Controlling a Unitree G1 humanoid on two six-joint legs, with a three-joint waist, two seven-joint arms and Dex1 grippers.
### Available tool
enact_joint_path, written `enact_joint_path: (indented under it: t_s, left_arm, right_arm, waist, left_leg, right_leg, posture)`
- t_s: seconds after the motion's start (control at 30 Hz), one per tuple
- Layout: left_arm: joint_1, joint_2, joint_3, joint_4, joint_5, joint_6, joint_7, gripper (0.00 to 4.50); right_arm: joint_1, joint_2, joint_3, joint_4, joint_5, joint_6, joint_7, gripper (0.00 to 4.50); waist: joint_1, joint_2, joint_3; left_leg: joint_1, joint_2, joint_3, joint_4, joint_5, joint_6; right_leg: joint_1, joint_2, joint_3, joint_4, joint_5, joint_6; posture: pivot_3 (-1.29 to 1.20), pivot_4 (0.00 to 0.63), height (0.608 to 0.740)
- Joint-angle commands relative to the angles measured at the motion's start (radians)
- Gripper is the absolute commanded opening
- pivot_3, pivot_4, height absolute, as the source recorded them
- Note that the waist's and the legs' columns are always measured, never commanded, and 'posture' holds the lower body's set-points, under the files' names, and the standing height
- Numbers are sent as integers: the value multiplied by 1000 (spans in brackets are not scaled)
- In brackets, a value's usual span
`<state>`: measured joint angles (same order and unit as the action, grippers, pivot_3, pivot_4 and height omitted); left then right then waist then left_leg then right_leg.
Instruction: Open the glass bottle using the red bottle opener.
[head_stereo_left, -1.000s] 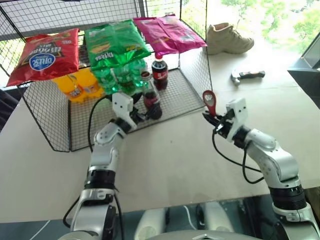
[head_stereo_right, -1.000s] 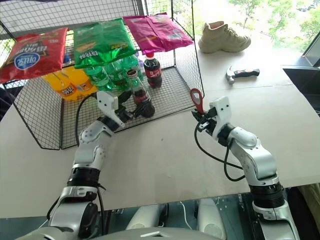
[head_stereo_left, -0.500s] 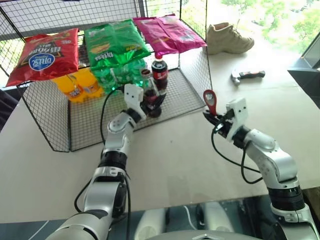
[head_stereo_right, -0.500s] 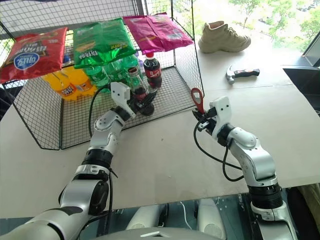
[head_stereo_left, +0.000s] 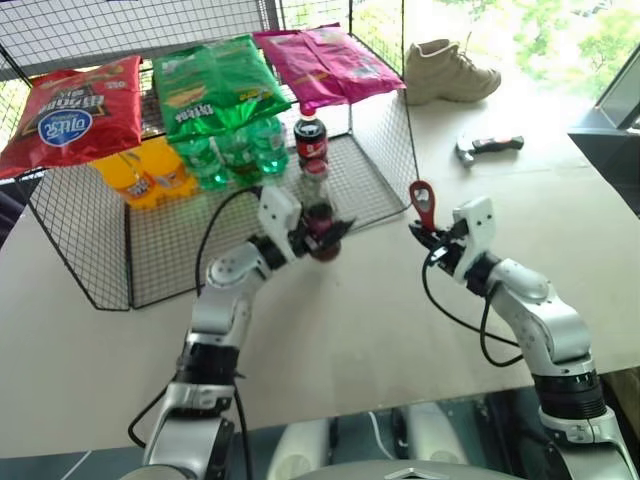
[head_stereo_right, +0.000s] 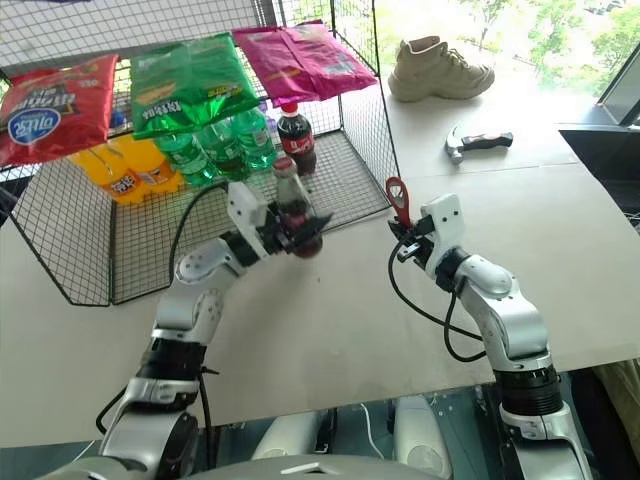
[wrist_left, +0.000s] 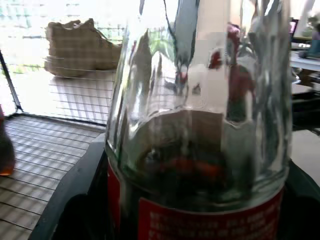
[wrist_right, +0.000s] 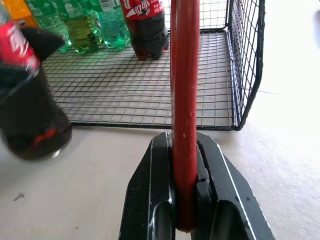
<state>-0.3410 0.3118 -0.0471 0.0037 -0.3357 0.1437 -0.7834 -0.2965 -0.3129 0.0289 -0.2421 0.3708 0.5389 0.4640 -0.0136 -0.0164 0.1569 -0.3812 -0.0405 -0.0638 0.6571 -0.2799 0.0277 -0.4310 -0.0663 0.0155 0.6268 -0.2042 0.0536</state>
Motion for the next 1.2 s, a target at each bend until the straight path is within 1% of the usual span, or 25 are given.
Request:
enact_joint_path:
  t_s: [0.03,0.3,0.33,0.37,0.4,0.7,1.2]
  left_arm:
    - [26,3,-15,-97,15,-20,14,2818]
    - [71,-29,-31,-121,41,-76,42,2818]
    - [70,-31,-29,-123,37,-78,43,3844]
    - [70,-32,-29,-125,35,-80,43,4033]
    - [68,-30,-28,-125,35,-80,43,4483]
    - [27,-14,5,-162,-26,-28,39,4483]
    - [10,5,12,-170,-39,-24,36,4483]
  right_arm:
    - [-27,2,-8,-18,1,-30,10,0]
    - [-31,1,-8,-12,-7,-31,21,0]
    - [-31,1,-8,-11,-7,-30,22,0]
    - [-31,1,-8,-11,-8,-30,22,0]
    - [-30,1,-7,-11,-8,-30,22,0]
    - [-27,5,-3,-6,-12,-33,25,0]
    - [-21,13,0,0,-15,-43,22,0]
  waist:
    - [2,0,0]
    - [4,0,0]
    - [4,0,0]
    - [5,0,0]
    - [5,0,0]
    - [3,0,0]
    - [3,0,0]
  left_leg:
    - [0,0,0,0,0,0]
    - [0,0,0,2,0,0]
    - [0,0,0,2,0,0]
    - [0,0,0,2,0,0]
    - [0,0,0,2,0,0]
    - [0,0,0,6,0,0]
    - [0,0,0,10,0,0]
  right_leg:
    - [0,0,0,0,0,0]
    - [1,0,0,0,0,0]
    - [1,0,-1,0,0,0]
    - [1,0,-1,0,0,0]
    - [1,0,0,0,0,0]
    - [1,1,-1,3,0,0]
    - [3,1,0,5,1,1]
  posture:
    - [0,150,740]
    - [0,150,740]
    - [0,150,740]
    - [0,150,740]
    - [0,150,740]
    - [0,150,740]
    - [0,150,740]
